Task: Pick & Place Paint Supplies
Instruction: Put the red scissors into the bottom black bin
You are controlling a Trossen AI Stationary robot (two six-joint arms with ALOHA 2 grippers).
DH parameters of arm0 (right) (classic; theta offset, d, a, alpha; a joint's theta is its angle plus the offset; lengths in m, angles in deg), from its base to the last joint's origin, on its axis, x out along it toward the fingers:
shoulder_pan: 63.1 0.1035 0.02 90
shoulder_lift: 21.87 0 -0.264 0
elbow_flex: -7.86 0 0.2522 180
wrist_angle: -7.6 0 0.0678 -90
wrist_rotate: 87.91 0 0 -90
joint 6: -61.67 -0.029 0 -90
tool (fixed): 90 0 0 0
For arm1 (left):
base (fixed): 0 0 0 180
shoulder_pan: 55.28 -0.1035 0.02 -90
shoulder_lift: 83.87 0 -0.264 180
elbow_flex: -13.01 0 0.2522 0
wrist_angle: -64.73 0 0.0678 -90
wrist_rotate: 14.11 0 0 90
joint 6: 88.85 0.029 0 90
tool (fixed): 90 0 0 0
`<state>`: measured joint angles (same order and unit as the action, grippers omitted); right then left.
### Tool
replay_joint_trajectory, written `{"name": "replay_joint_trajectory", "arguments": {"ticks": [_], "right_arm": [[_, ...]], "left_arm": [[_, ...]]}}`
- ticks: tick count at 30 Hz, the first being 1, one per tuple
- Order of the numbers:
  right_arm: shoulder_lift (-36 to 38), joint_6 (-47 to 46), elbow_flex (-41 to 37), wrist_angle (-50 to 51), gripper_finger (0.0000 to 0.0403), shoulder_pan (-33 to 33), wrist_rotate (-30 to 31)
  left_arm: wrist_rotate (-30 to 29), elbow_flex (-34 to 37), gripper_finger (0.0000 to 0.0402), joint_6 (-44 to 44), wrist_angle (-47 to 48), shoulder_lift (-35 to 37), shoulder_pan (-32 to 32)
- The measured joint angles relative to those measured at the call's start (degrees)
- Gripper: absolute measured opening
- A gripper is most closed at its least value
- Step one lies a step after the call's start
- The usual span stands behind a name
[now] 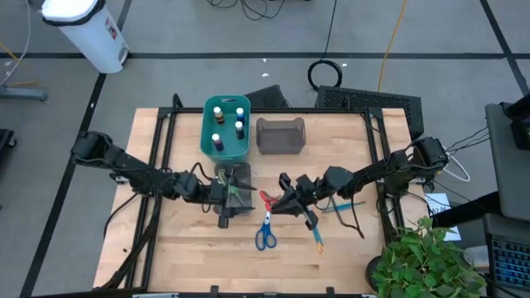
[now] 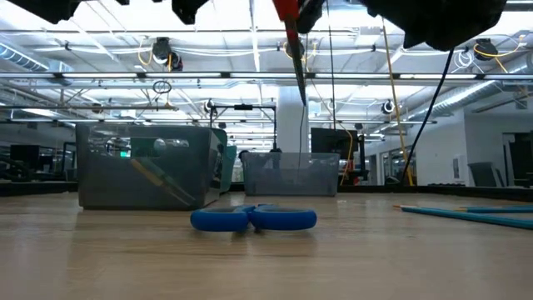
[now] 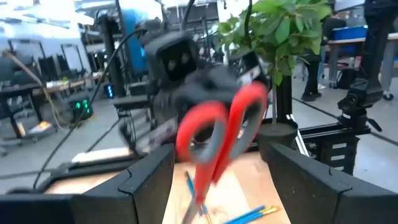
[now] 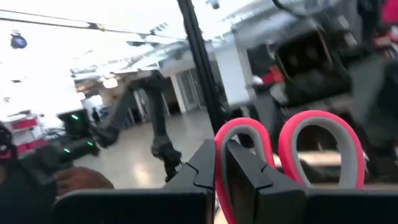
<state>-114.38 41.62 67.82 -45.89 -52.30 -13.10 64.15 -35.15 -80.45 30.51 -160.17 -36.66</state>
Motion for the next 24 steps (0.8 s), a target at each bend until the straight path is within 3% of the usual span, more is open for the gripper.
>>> {"name": "replay_joint_trajectory", "arguments": {"ticks": [11, 24], "right_arm": [[0.0, -0.4, 0.0, 1.1, 0.0008, 0.1, 0.1], [0.0, -1.6, 0.0, 3.2, 0.0008, 0.2, -0.1]], "left_arm": [[2.8, -2.1, 0.0264, 5.4, 0.0, -2.3, -0.8], [3.8, -2.1, 0.0264, 5.0, 0.2, -2.6, -3.3]]}}
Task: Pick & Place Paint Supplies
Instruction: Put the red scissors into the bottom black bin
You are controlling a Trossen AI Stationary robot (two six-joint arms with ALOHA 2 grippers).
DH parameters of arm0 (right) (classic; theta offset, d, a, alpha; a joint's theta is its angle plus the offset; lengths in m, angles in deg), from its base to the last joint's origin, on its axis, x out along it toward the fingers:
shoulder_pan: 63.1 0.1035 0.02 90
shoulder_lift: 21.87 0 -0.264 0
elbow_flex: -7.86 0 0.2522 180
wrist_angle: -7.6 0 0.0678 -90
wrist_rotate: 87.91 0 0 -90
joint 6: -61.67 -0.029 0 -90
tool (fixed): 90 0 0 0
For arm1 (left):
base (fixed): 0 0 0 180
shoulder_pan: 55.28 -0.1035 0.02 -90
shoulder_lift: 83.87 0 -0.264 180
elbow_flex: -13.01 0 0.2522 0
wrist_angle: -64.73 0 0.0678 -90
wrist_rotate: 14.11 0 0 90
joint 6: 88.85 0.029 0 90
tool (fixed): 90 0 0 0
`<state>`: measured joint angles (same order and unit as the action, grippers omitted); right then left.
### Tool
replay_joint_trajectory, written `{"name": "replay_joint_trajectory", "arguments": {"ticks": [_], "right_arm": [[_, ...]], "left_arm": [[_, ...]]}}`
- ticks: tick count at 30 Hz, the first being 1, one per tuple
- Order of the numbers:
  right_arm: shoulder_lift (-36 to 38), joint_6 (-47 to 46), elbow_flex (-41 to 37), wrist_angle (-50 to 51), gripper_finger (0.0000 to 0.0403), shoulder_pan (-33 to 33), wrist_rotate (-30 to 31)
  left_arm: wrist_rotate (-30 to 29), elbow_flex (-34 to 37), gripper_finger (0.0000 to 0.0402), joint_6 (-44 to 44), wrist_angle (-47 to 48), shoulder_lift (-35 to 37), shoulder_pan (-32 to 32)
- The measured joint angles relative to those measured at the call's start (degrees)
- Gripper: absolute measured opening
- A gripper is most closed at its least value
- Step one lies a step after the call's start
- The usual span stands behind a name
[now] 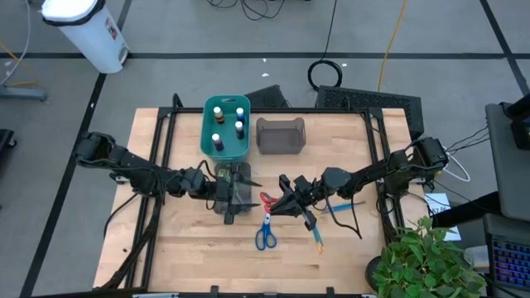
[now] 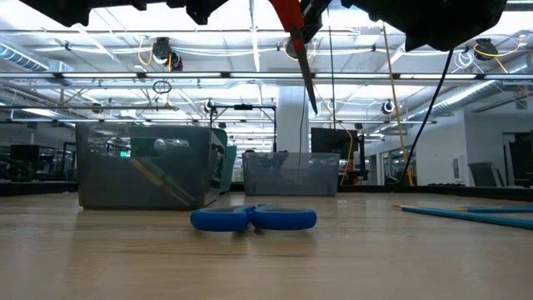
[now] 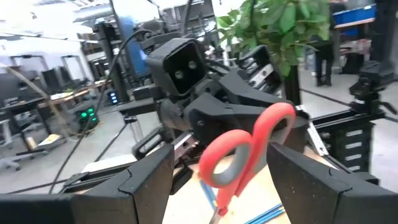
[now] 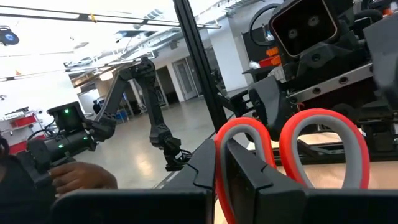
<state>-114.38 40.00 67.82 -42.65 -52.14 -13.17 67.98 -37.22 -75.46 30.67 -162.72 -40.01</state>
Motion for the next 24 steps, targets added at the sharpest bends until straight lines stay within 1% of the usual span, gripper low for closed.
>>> {"name": "replay_joint_trajectory", "arguments": {"ticks": [4, 6, 11, 16, 21, 24], "right_arm": [[0.0, 0.0, 0.0, 0.0, 0.0008, 0.0, 0.1], [0.0, 0.0, 0.0, 0.1, 0.0008, 0.1, 0.0], [0.0, 0.0, 0.0, 0.1, 0.0008, 0.1, 0.0], [0.0, 0.2, 0.0, 0.0, 0.0008, 0.0, 0.2], [0.0, 0.4, 0.0, -0.5, 0.0008, 0.0, 0.2], [0.0, 0.4, 0.0, 0.0, 0.0008, 0.0, 1.5]], "left_arm": [[5.8, 0.0, 0.0264, 0.0, -0.2, -0.2, 0.0], [7.6, 0.0, 0.0264, 0.4, -0.5, -0.7, 0.0], [7.4, 0.0, 0.0264, 2.5, -0.5, -1.6, -0.5], [8.2, -1.0, 0.0264, 2.8, 0.1, -2.8, -1.2], [11.0, -4.1, 0.0264, 3.0, 0.8, -6.7, -1.2], [11.7, -5.5, 0.0264, 3.0, 1.0, -8.8, -1.2]]}}
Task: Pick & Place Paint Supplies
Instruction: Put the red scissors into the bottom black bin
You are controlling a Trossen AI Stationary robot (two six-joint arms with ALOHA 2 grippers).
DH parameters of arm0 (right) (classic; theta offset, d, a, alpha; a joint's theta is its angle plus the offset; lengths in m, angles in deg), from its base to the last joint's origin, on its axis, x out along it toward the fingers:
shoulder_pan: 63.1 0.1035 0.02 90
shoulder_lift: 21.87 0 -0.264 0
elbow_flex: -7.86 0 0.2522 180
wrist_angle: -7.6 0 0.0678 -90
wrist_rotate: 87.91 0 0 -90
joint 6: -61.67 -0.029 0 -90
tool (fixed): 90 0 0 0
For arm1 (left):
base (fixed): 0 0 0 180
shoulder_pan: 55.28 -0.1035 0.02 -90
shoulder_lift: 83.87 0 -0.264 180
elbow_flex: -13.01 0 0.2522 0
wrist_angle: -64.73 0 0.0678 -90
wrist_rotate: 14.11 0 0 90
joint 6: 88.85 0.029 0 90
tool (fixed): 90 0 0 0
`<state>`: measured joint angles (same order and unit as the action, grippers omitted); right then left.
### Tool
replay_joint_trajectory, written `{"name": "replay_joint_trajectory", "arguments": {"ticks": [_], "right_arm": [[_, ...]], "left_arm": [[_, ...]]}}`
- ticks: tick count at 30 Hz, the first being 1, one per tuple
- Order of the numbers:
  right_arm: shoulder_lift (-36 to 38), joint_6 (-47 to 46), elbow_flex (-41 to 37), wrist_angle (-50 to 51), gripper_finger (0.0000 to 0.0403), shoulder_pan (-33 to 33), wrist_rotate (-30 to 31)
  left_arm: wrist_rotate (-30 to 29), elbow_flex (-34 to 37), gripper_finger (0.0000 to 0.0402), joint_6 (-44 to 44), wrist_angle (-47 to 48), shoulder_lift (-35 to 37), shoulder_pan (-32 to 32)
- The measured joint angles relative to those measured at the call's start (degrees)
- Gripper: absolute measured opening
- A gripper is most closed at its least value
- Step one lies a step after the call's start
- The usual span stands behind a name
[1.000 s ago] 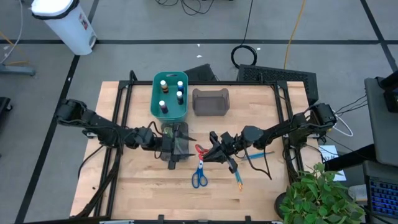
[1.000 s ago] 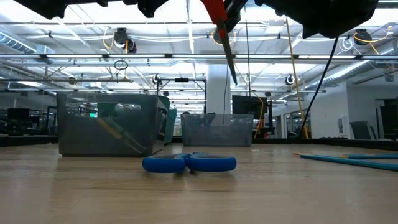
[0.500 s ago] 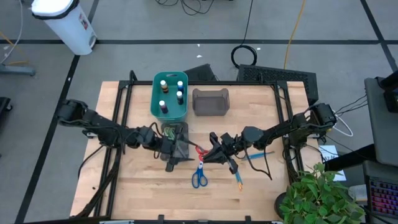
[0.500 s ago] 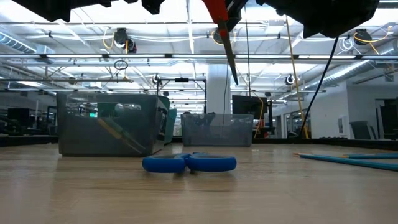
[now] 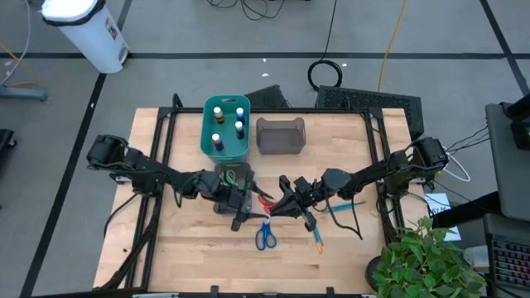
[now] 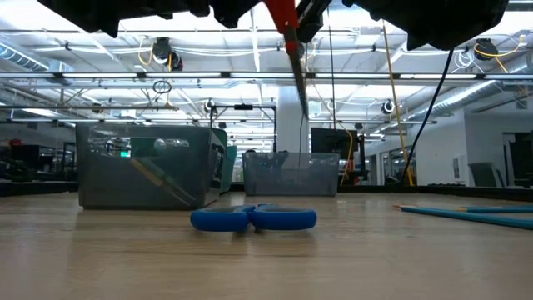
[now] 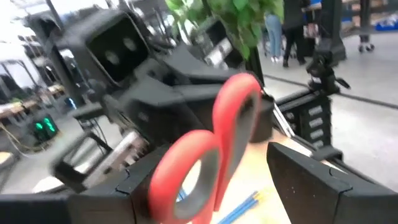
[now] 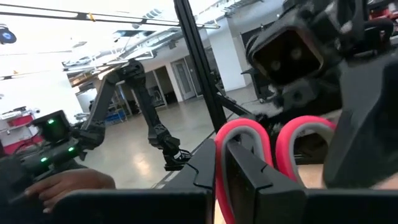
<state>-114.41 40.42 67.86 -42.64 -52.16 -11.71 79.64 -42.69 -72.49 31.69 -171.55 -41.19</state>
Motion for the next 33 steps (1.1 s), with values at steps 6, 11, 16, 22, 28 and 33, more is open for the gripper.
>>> {"name": "replay_joint_trajectory", "arguments": {"ticks": [6, 11, 16, 22, 28, 33], "right_arm": [[0.0, 0.8, 0.0, 0.9, 0.0008, -0.1, 0.5], [0.0, 1.1, 0.0, 0.6, 0.0007, -0.1, 0.6], [0.0, 1.6, 0.0, 0.7, 0.0006, -0.2, 1.0], [0.0, 2.5, 0.0, 0.4, 0.0006, -0.2, 2.7], [0.0, 2.5, 0.0, 0.4, 0.0008, -0.1, 2.0], [0.0, 3.3, 0.0, 0.6, 0.0008, -0.2, 2.0]], "left_arm": [[1.8, -1.5, 0.0224, -0.2, 0.2, -1.4, 0.0], [4.5, -1.5, 0.015, -2.1, -0.5, -1.2, 0.3], [4.1, -1.5, 0.0067, -9.6, -1.0, -1.2, 0.3], [1.5, -1.5, 0.0009, -15.6, 1.8, 3.6, 0.4], [-9.9, -1.5, 0.0007, -13.2, 11.8, 11.3, 2.4], [-13.2, -1.4, 0.0018, -15.2, 22.0, 12.7, 3.8]]}}
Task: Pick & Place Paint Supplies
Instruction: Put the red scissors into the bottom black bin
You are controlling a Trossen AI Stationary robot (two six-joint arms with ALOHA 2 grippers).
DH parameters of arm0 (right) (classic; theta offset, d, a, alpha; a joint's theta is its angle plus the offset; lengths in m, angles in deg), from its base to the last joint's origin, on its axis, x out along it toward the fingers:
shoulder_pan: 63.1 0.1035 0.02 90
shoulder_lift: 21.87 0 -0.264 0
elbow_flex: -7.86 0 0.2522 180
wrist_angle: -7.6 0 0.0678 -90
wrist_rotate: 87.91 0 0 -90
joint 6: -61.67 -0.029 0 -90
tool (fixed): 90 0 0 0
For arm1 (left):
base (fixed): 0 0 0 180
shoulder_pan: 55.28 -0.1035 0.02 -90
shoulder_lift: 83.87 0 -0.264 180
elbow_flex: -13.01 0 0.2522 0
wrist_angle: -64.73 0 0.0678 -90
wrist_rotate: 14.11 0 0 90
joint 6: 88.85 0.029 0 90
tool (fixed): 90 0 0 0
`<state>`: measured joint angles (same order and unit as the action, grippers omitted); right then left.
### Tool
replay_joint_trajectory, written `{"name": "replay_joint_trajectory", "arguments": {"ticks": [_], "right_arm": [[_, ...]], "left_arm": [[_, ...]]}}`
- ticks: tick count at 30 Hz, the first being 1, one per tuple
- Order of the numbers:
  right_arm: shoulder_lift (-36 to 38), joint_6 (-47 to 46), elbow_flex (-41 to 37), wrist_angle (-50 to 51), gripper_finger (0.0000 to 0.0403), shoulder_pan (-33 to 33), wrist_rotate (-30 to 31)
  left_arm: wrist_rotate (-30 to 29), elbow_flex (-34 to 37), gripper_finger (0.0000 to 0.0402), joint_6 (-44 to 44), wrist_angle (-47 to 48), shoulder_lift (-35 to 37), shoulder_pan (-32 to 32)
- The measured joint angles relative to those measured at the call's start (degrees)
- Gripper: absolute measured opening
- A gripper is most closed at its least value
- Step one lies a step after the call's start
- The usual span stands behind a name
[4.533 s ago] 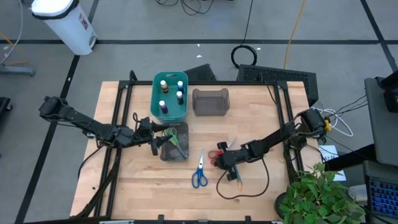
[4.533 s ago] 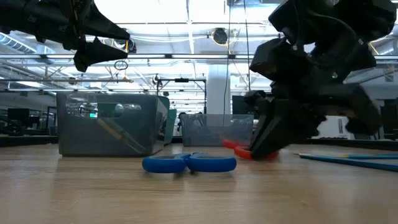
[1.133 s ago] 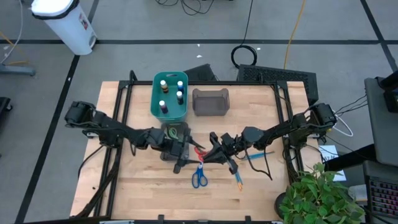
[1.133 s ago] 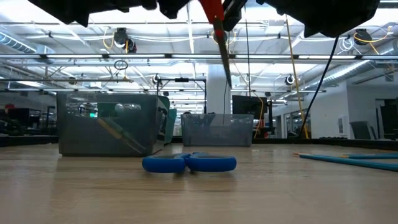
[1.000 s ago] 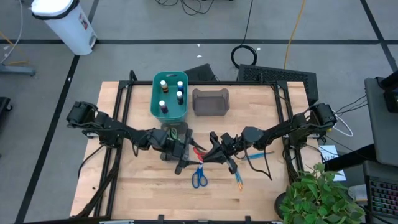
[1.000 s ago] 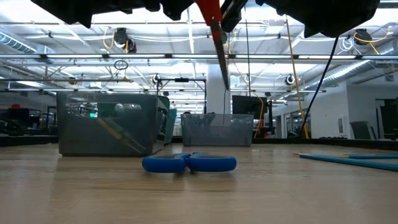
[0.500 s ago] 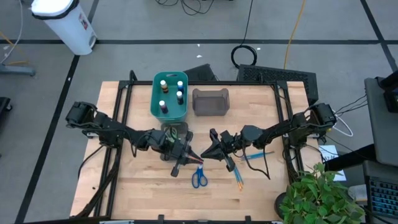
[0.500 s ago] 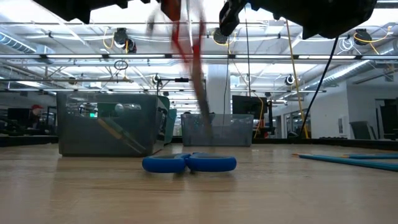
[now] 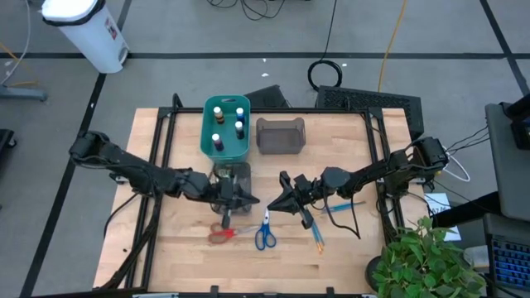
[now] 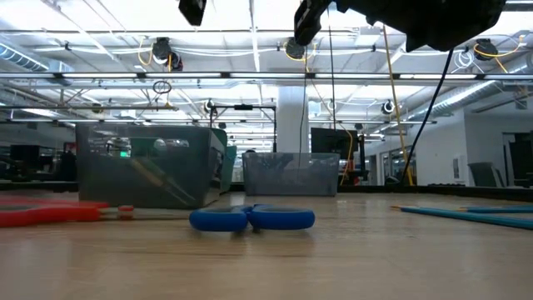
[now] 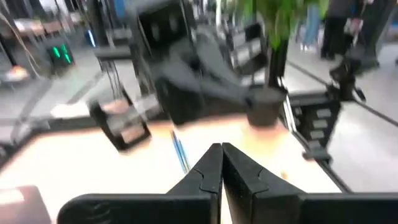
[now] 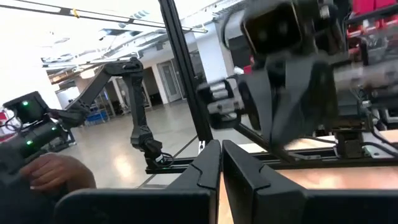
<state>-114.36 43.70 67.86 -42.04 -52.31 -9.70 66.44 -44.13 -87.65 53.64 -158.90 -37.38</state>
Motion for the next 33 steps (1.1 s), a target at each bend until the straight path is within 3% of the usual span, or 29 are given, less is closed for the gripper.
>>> {"name": "replay_joint_trajectory", "arguments": {"ticks": [6, 10, 13, 17, 22, 33], "right_arm": [[0.0, 1.3, 0.0, 0.0, 0.0009, 0.0, 0.0], [0.0, 1.2, 0.0, 0.5, 0.0009, 0.0, 0.0], [0.0, 1.2, 0.0, 1.0, 0.0009, 0.0, 0.0], [0.0, 1.3, 0.0, 1.0, 0.0009, 0.0, 0.0], [0.0, 2.6, 0.0, 1.0, 0.0009, 0.0, 0.1], [0.0, 2.6, 0.0, 1.6, 0.0009, 0.0, 3.0]], "left_arm": [[-0.2, 0.0, 0.0053, -1.4, 11.4, 0.0, 4.8], [0.0, 0.0, 0.0108, 0.1, 15.1, 0.0, 12.8], [-0.3, 0.0, 0.015, 1.0, 23.2, 0.0, 19.4], [-6.3, 0.0, 0.018, -10.5, 35.3, -1.1, 25.8], [-7.6, 0.0, 0.018, -23.5, 39.9, -6.0, 28.6], [-6.3, 0.0, 0.0148, -30.7, 40.3, -15.5, 26.6]]}}
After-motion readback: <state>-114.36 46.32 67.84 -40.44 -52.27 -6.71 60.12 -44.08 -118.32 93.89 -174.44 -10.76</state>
